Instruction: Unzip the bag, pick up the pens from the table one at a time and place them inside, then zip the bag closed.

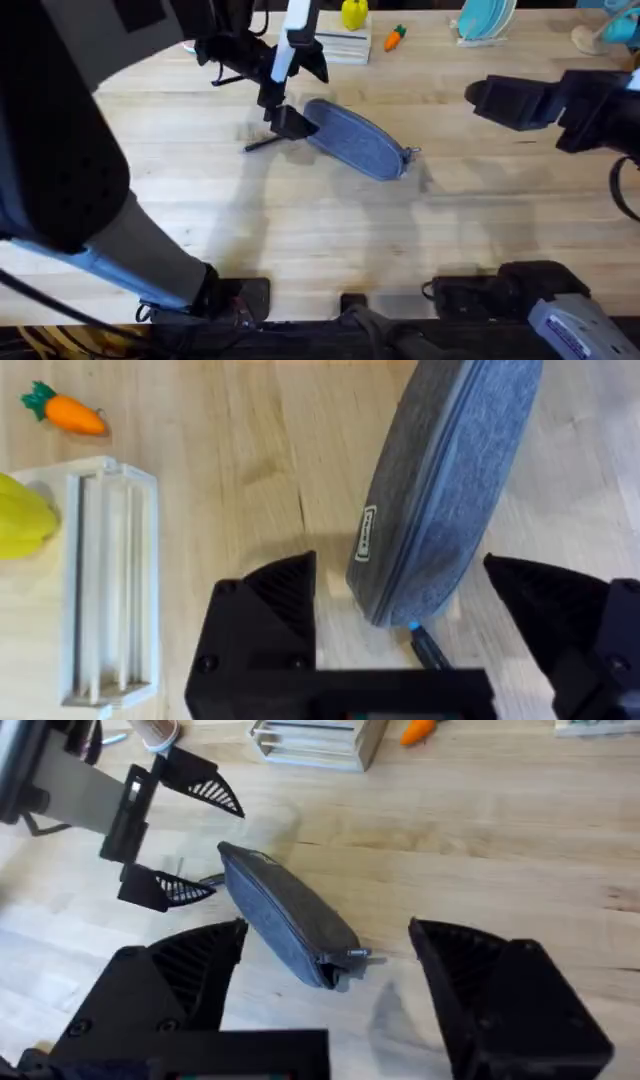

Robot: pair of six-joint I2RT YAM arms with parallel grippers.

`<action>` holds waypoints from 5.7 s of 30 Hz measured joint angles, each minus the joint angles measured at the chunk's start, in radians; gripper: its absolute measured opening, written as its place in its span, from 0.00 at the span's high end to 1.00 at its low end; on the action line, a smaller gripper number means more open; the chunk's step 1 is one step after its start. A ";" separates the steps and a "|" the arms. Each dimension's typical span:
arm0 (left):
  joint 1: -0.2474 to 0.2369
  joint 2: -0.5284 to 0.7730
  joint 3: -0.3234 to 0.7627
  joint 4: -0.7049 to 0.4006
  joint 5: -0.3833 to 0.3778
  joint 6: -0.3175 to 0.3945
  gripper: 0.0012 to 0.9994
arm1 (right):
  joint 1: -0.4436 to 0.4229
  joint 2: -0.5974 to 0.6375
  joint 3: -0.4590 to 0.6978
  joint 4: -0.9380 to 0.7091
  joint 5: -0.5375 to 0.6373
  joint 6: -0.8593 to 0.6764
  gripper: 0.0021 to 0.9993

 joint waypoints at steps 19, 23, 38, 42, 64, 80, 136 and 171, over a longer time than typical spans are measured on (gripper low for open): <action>0.000 0.036 0.000 0.000 -0.002 0.005 0.45 | 0.000 0.000 0.000 0.000 0.000 0.000 0.00; 0.000 0.036 0.000 -0.003 -0.006 0.008 0.94 | 0.000 0.000 0.000 0.000 0.000 0.000 0.00; 0.000 0.036 0.000 -0.004 -0.007 0.007 0.96 | 0.001 0.027 -0.004 -0.159 -0.008 0.067 0.00; 0.000 0.037 0.000 -0.004 -0.007 0.007 0.96 | 0.003 0.106 -0.053 -0.162 -0.082 0.066 0.00; 0.000 0.036 0.000 -0.003 -0.006 0.007 0.96 | 0.003 0.526 -0.076 -0.054 -0.160 0.701 0.00; 0.000 0.036 0.000 0.000 -0.006 0.007 0.96 | 0.075 0.526 -0.076 0.045 -0.106 0.880 0.02; -0.001 0.036 0.000 0.004 -0.006 0.007 0.96 | 0.089 0.657 -0.076 0.062 -0.105 0.931 0.96; 0.000 0.037 0.000 0.008 -0.010 0.007 0.96 | 0.224 0.645 0.026 0.160 -0.046 0.443 0.97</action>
